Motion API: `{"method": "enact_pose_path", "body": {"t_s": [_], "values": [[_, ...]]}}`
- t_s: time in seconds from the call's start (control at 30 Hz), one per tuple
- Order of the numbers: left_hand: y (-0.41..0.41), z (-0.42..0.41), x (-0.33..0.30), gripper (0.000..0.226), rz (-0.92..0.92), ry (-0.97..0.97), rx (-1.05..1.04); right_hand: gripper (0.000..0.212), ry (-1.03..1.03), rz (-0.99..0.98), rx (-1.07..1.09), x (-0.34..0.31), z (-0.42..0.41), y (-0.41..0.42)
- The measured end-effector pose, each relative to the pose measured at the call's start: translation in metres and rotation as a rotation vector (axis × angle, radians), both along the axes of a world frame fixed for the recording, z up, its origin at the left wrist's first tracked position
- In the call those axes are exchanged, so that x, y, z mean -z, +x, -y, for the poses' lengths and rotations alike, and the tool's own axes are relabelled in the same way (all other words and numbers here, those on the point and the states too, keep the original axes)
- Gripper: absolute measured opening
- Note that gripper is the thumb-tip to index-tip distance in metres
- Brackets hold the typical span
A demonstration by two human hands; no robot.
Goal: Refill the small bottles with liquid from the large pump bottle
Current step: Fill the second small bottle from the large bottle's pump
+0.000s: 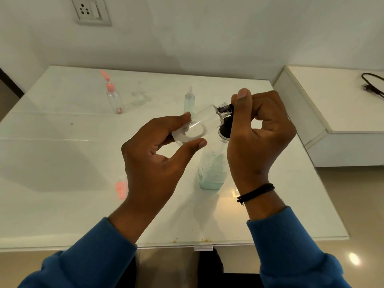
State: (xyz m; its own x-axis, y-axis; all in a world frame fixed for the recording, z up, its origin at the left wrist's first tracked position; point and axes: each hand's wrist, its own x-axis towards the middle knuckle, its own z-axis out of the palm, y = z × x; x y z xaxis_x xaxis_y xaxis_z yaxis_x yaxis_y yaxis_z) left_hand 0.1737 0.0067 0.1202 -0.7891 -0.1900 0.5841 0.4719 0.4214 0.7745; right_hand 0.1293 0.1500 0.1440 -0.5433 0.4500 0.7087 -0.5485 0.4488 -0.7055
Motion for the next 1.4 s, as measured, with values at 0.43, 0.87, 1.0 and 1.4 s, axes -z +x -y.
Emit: {"method": "enact_pose_path", "body": {"t_s": [0.43, 0.87, 1.0, 1.4], "values": [[0.0002, 0.0, -0.0009, 0.045, -0.005, 0.003, -0.006, 0.03, -0.023, 0.021, -0.01, -0.0027, 0.0006, -0.0003], [0.0005, -0.0011, -0.001, 0.045, -0.007, 0.015, 0.004, 0.032, -0.022, 0.0, -0.005, -0.0049, -0.0022, -0.0008], [0.0002, -0.0012, -0.0012, 0.045, -0.005, 0.001, 0.001, 0.034, -0.026, 0.003, -0.009, -0.0015, -0.0014, -0.001], [-0.0002, -0.0006, -0.0008, 0.045, -0.013, 0.003, 0.001, 0.033, -0.029, 0.005, -0.007, 0.0005, -0.0023, -0.0019]]}}
